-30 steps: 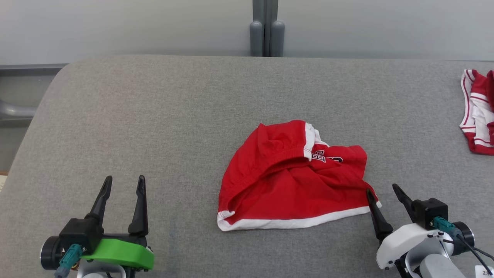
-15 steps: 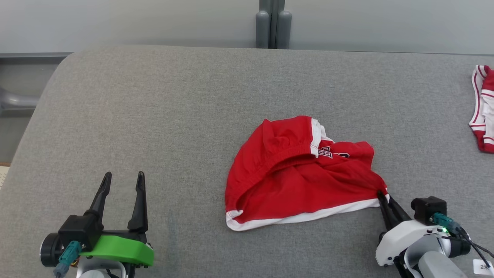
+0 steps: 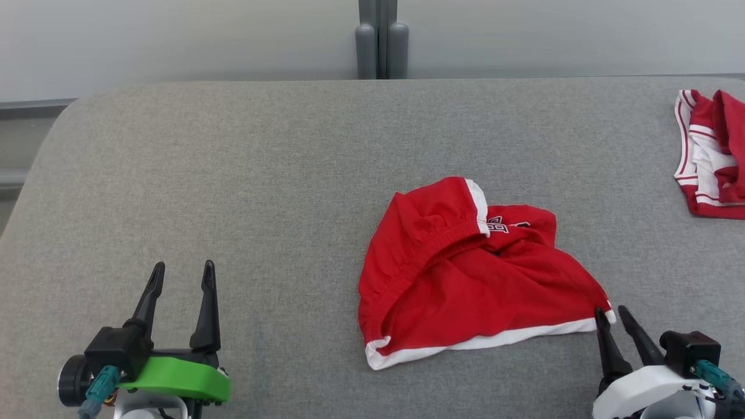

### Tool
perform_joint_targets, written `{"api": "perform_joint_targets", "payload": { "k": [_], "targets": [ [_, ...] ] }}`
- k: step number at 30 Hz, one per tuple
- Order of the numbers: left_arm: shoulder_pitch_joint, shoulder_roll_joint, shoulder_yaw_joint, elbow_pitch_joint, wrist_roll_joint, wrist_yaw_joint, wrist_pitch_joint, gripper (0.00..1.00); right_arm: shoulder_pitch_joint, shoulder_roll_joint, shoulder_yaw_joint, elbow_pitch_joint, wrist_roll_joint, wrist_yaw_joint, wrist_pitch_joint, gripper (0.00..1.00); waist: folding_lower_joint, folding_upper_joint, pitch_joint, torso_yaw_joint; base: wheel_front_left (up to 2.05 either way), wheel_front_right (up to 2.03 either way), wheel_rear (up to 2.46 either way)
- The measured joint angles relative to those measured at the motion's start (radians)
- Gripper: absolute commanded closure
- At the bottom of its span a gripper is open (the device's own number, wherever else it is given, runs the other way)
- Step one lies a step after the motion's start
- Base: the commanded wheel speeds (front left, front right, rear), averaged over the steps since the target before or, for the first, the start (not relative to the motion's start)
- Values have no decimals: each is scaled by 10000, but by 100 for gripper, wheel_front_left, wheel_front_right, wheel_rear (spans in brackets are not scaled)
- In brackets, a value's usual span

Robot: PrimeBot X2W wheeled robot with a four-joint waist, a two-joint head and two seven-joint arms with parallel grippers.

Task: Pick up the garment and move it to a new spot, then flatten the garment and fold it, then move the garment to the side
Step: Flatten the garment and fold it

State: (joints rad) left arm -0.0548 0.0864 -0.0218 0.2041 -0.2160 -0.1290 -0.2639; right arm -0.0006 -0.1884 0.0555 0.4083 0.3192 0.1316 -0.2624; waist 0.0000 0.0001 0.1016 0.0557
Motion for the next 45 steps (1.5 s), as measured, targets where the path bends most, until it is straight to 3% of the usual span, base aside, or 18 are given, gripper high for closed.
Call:
{"api": "perform_joint_targets", "payload": {
  "k": [18, 45],
  "targets": [
    [476, 82, 253, -15, 173, 0, 0, 0, 691, 600, 36, -3344, -782, 0, -2, 0, 0, 0, -784, -338, 0, 0, 0],
    [953, 176, 443, -199, 247, 0, 0, 0, 1536, 888, 40, -4236, -842, 0, -2, 0, 0, 0, -1243, -650, 0, 0, 0]
  ]
}}
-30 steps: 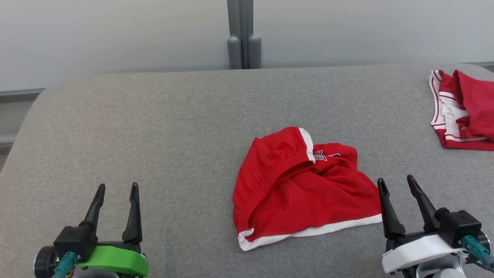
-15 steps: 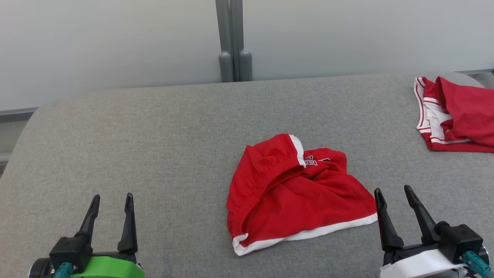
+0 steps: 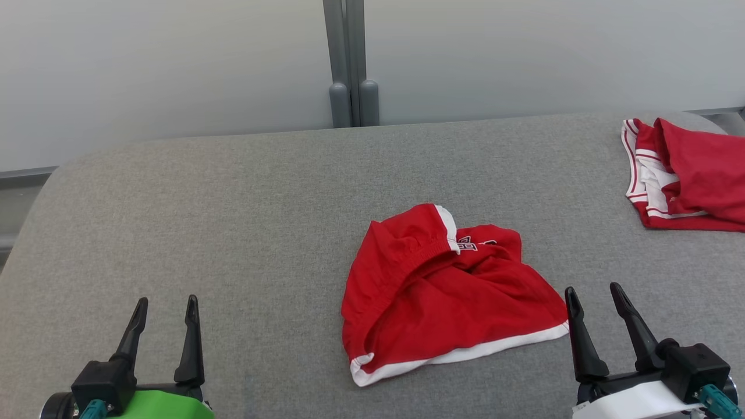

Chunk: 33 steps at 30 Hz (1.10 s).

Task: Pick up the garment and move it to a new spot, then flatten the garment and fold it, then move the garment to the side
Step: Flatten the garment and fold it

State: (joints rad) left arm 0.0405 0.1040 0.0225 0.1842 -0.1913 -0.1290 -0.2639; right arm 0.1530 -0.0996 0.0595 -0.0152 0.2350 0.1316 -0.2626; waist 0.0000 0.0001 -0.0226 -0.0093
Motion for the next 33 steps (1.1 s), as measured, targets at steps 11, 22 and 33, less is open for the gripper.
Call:
{"api": "perform_joint_targets", "payload": {
  "k": [11, 22, 33],
  "targets": [
    [7, -2, 82, -2, 33, 0, 0, 0, 9, 27, -12, 29, -12, 0, 0, 0, 0, 0, 16, 26, 0, 0, 0],
    [7, -4, 109, 4, 75, 0, 0, 0, 7, 65, 0, 86, -10, 0, 0, 0, 0, 0, 13, 13, 0, 0, 0],
    [3, 2, -148, 2, 98, 0, 0, 0, -44, 69, 84, 174, 8, -2, 0, 0, 0, 0, 31, -4, 0, 0, 0]
  ]
}}
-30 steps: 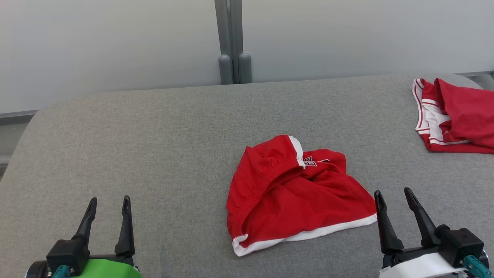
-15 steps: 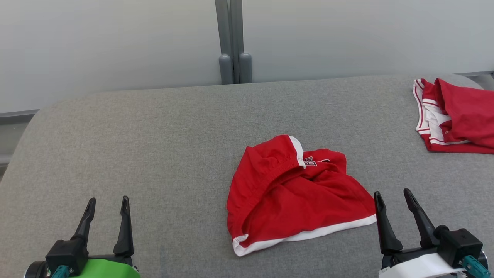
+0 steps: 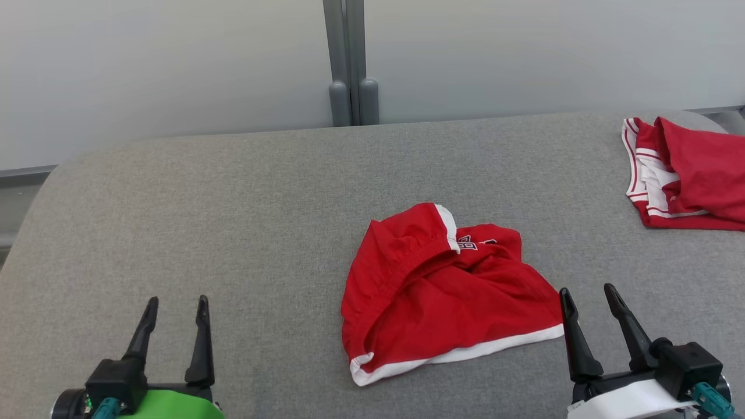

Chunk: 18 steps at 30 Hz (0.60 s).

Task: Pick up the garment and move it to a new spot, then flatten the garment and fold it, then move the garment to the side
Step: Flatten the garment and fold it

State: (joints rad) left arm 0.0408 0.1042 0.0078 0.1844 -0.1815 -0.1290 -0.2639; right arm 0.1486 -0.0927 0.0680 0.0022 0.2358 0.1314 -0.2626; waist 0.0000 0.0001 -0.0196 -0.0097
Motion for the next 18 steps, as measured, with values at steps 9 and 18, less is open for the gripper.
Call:
{"api": "perform_joint_targets", "payload": {
  "k": [9, 18],
  "targets": [
    [-862, 171, -2545, 401, 71, 0, 0, 0, -847, -520, 65, 872, -84, 0, 0, 0, 0, 0, 217, -65, 0, 0, 0],
    [-1873, 385, -5089, 1296, -257, 0, 0, 0, -2127, -802, 295, 2909, -213, 2, 0, 0, 0, 0, 766, -251, 0, 0, 0]
  ]
}}
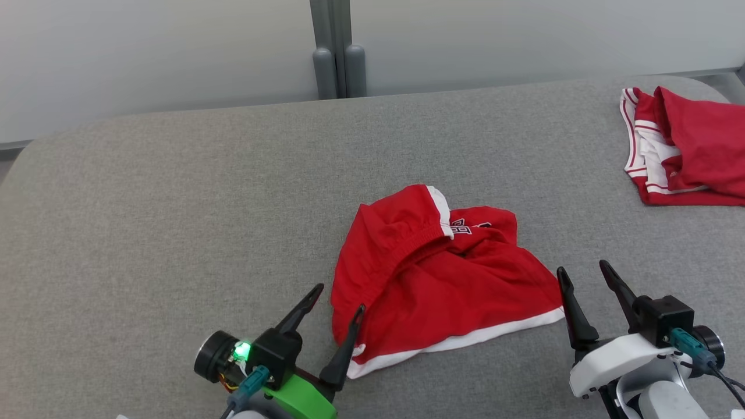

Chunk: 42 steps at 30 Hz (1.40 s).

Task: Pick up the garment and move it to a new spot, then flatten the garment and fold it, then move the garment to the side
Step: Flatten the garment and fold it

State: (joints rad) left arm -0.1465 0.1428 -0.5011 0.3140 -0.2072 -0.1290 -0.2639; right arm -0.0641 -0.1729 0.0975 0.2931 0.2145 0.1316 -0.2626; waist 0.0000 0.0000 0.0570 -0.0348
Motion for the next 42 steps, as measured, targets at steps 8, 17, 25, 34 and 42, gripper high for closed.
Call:
{"api": "perform_joint_targets", "payload": {
  "k": [8, 17, 25, 34, 42],
  "targets": [
    [-110, 169, -1043, 1066, -407, -2, 0, 0, -716, 19, 150, 1363, 119, 0, 2, 0, 0, 0, 467, -230, 0, 0, 0],
    [-224, 215, -1129, 1845, -573, -17, 0, 0, -1333, 134, 360, 2847, 291, 0, 2, 0, 0, 0, 805, -276, 0, 0, 0],
    [-765, 2, -1187, 2426, -629, -17, 0, 0, -1982, 291, 583, 4138, 571, 0, -2, 0, 0, 0, 1071, -85, 0, 0, 0],
    [-914, -251, -1189, 2715, -911, -17, 0, 100, -2048, 345, 685, 4456, 1208, 0, -36, 100, 0, 0, 1039, 74, 0, 0, 0],
    [-693, -336, -527, 2107, -1486, -17, 0, 100, -1479, 318, 938, 2941, 1720, 0, -13, 100, 0, 0, 694, 9, 0, 0, 0]
  ]
}}
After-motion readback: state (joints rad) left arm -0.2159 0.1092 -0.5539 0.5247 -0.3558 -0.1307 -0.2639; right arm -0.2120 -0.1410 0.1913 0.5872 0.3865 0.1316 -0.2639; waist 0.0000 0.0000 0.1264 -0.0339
